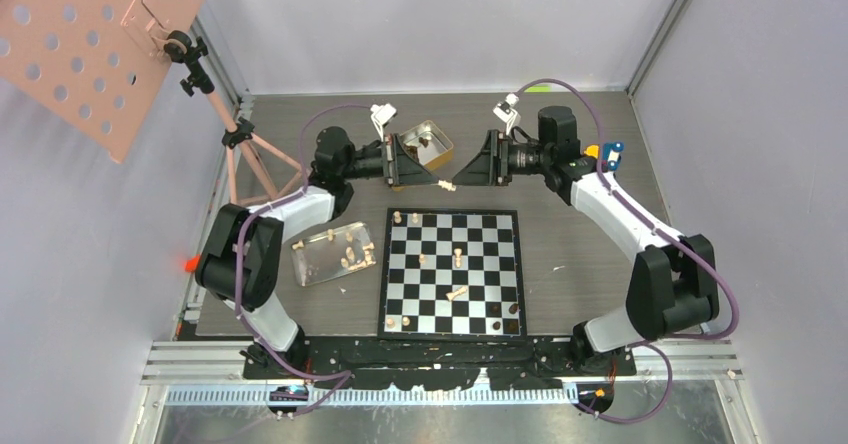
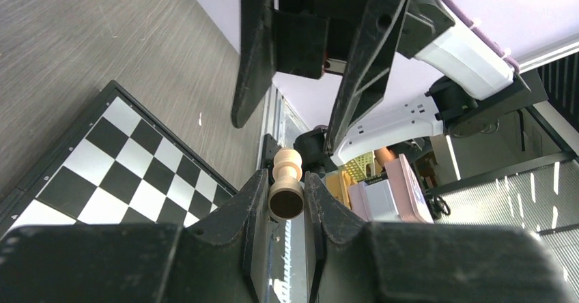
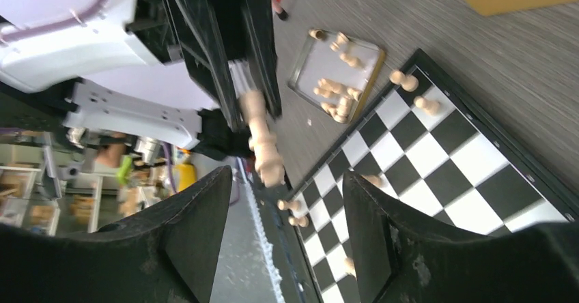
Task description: Set up the chess pieces on the board
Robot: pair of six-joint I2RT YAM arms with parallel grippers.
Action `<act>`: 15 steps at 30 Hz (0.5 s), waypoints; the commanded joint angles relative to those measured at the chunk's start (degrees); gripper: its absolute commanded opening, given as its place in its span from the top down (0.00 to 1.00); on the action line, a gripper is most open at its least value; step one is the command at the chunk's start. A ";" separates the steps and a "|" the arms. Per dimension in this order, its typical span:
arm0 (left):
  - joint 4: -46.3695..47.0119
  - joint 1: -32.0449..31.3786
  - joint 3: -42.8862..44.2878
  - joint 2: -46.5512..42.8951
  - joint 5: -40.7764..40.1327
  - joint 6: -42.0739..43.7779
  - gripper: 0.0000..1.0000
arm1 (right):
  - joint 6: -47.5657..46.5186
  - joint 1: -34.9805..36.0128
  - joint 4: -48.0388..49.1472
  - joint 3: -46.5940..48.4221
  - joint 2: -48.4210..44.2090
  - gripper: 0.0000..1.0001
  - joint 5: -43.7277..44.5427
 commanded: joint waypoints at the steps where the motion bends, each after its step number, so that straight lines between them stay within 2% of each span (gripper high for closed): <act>1: 7.25 -1.14 -1.79 -4.13 -1.25 0.96 1.00 | 18.88 -0.25 23.49 -1.87 2.81 0.34 -6.67; 4: 7.25 -1.26 -2.64 -4.96 -2.16 2.57 1.00 | 24.14 -0.28 29.57 -2.46 4.25 0.36 -7.84; 15: 14.20 -1.35 -5.82 -5.56 -5.50 3.82 1.00 | 30.91 -0.19 38.17 -4.86 6.08 0.42 -10.22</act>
